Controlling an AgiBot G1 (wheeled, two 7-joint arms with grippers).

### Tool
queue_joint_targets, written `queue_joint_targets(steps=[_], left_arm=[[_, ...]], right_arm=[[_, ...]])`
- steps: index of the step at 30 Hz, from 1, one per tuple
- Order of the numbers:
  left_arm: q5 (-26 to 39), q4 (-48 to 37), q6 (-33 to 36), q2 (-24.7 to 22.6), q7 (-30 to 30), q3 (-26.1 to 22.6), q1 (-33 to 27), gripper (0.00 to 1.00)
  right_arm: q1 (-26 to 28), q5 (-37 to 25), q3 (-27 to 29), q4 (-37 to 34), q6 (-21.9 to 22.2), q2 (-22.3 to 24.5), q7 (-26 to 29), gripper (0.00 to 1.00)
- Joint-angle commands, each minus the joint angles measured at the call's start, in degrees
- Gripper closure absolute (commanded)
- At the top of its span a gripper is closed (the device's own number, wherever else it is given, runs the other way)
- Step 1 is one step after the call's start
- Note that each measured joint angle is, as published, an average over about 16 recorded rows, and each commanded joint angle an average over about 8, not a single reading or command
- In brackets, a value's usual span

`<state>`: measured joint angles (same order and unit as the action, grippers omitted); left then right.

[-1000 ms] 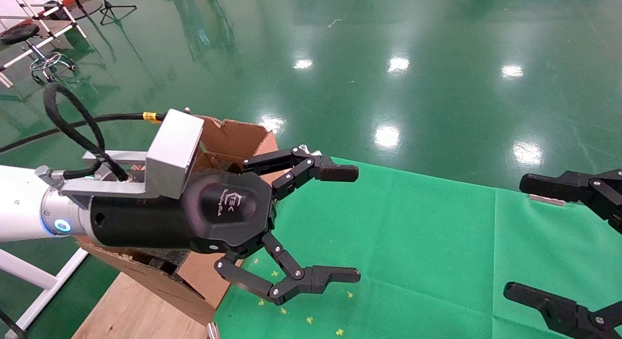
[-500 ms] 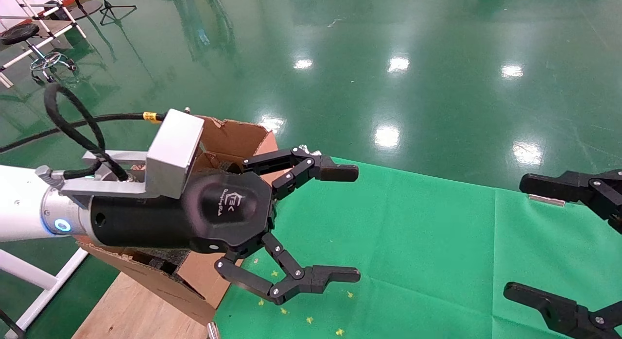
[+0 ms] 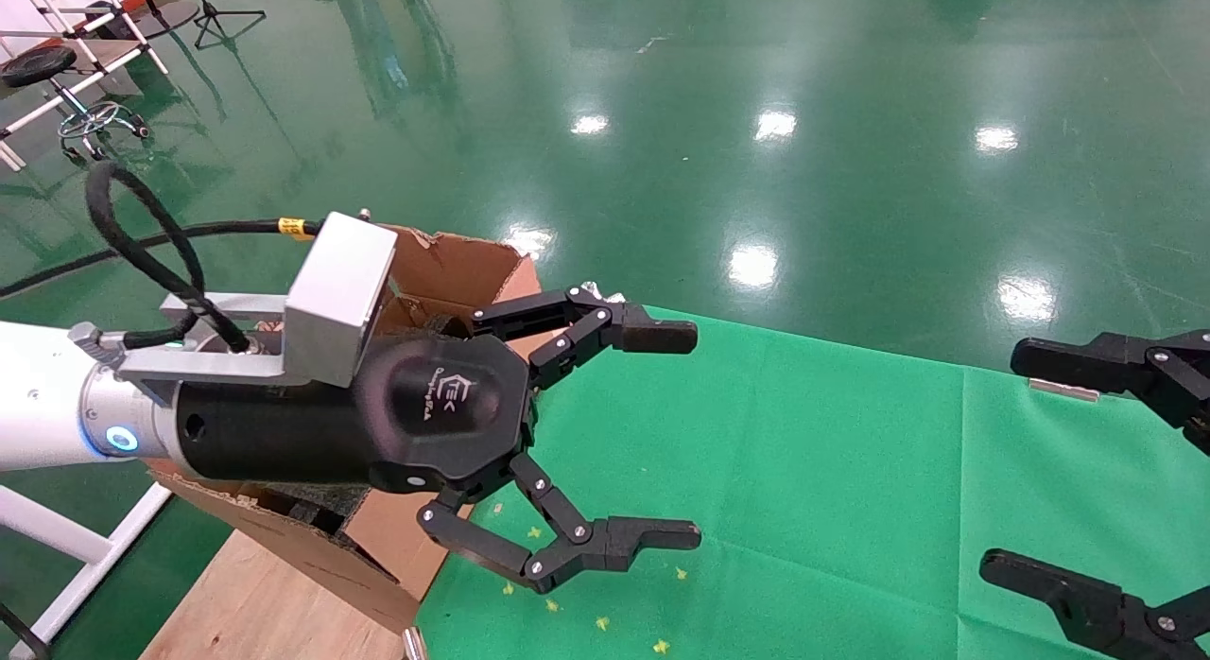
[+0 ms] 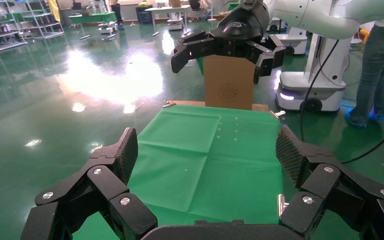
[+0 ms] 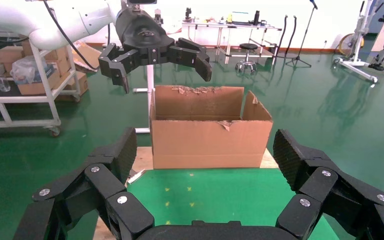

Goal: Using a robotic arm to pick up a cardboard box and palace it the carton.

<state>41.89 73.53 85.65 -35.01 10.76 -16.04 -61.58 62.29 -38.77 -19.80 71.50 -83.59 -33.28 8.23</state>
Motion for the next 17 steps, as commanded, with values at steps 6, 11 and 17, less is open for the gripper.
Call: queue_joint_targets(steps=[6,11,17], left_arm=[[0.0,0.0,0.0,0.0,0.0,0.0,0.0,0.00],[0.0,0.0,0.0,0.0,0.0,0.0,0.0,0.00],[0.0,0.0,0.0,0.0,0.0,0.0,0.0,0.00]], right_arm=[[0.0,0.0,0.0,0.0,0.0,0.0,0.0,0.00],[0.0,0.0,0.0,0.0,0.0,0.0,0.0,0.00],[0.0,0.0,0.0,0.0,0.0,0.0,0.0,0.00]])
